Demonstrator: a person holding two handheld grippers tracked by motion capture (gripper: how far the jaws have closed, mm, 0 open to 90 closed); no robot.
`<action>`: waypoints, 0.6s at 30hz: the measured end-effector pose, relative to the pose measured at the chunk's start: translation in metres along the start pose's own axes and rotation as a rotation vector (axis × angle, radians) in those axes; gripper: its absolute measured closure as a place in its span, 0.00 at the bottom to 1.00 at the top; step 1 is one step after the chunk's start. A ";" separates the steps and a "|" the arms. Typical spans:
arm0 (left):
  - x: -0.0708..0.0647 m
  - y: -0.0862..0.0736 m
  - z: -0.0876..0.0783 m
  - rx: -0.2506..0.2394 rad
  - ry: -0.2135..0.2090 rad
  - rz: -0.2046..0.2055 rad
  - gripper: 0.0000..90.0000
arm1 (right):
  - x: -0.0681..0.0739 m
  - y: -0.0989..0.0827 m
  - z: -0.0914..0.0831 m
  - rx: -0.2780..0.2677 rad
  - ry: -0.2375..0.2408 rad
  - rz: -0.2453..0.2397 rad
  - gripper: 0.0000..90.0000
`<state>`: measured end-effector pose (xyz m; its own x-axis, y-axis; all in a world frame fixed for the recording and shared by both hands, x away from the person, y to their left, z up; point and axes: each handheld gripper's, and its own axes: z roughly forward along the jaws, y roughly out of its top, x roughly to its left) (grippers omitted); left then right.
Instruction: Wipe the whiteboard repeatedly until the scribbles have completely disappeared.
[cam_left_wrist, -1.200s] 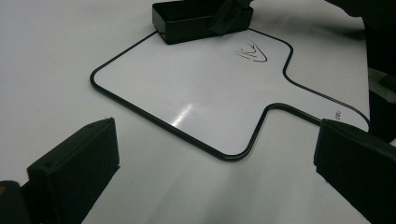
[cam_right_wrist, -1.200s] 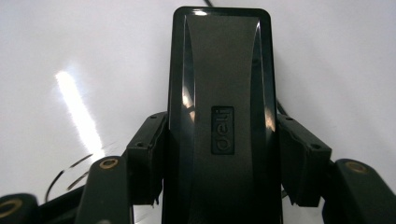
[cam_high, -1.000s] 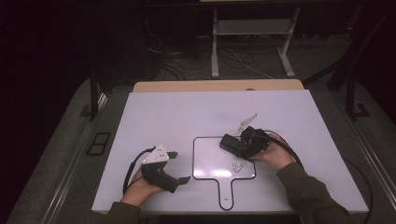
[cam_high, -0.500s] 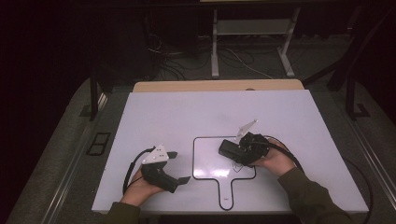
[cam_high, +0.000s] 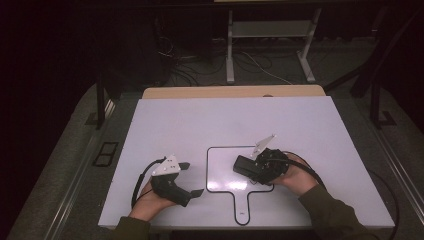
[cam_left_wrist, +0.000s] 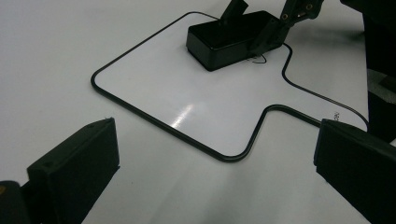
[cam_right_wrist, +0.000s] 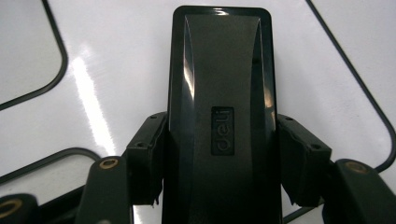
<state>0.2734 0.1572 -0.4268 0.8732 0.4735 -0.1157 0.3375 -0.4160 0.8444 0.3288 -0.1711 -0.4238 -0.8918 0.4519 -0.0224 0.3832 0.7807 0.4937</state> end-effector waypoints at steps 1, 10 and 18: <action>0.000 0.000 0.000 -0.003 0.001 0.000 0.00 | 0.001 0.000 -0.001 0.006 -0.006 -0.008 0.43; 0.000 0.000 0.000 -0.003 0.000 0.000 0.00 | 0.015 -0.003 -0.003 0.005 0.010 -0.023 0.43; 0.000 0.000 0.000 -0.003 -0.001 0.001 0.00 | 0.021 -0.006 -0.004 0.009 0.013 -0.043 0.43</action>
<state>0.2734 0.1567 -0.4271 0.8737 0.4726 -0.1151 0.3356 -0.4144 0.8460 0.3066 -0.1680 -0.4232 -0.9105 0.4122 -0.0325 0.3462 0.8032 0.4848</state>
